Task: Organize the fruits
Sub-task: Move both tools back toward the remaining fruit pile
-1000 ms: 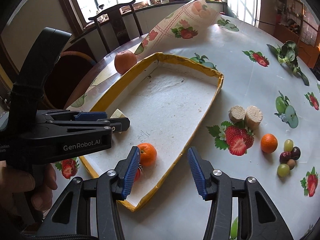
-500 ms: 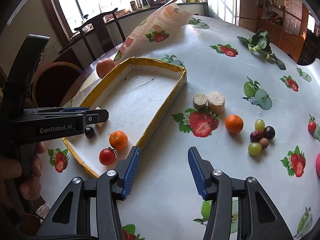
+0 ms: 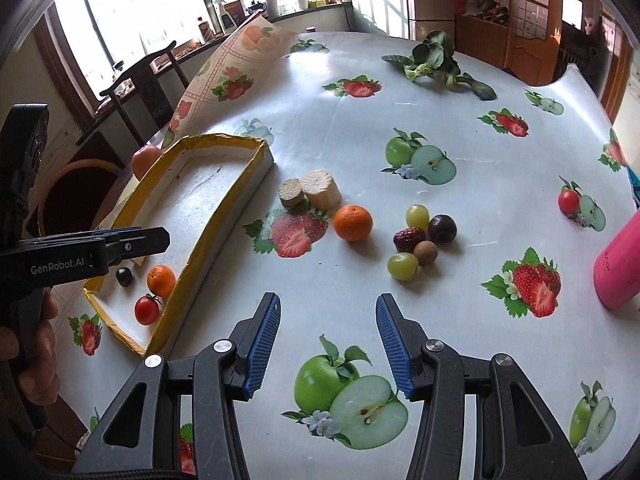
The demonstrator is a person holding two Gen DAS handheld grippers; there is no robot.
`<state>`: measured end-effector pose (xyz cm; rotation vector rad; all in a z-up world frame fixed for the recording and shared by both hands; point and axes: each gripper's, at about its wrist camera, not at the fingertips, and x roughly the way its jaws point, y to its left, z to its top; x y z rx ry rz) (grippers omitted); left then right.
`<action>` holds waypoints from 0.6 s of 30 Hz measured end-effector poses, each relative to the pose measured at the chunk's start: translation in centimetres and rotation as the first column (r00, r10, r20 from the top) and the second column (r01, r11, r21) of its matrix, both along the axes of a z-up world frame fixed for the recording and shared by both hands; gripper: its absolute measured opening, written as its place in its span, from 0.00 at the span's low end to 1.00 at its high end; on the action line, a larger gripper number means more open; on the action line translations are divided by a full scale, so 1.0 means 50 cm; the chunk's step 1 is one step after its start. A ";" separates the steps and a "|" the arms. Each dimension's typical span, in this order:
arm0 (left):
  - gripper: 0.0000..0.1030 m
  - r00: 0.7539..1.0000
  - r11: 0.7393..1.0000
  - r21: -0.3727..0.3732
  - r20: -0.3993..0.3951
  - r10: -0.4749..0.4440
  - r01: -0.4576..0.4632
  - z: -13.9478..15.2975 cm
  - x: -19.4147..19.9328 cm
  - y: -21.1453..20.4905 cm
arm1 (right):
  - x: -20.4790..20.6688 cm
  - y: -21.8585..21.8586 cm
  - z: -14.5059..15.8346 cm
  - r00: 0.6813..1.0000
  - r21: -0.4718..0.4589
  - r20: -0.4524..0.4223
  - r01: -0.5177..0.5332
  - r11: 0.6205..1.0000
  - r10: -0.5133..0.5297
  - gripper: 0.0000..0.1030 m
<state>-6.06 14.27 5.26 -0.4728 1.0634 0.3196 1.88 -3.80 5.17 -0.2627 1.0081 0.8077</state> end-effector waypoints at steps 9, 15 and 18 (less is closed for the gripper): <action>0.45 0.998 0.996 -0.067 -0.009 -0.068 0.067 -0.036 0.091 -0.054 | 0.071 -0.047 -0.029 0.996 -0.012 -0.011 0.087 0.996 -0.087 0.49; 0.45 0.996 0.993 -0.092 -0.022 -0.083 0.080 -0.064 0.150 -0.071 | 0.128 -0.049 -0.059 0.990 -0.012 -0.032 0.136 0.991 -0.136 0.49; 0.45 0.996 0.991 -0.110 -0.028 -0.083 0.080 -0.079 0.176 -0.074 | 0.163 -0.049 -0.064 0.983 0.000 -0.038 0.181 0.984 -0.181 0.48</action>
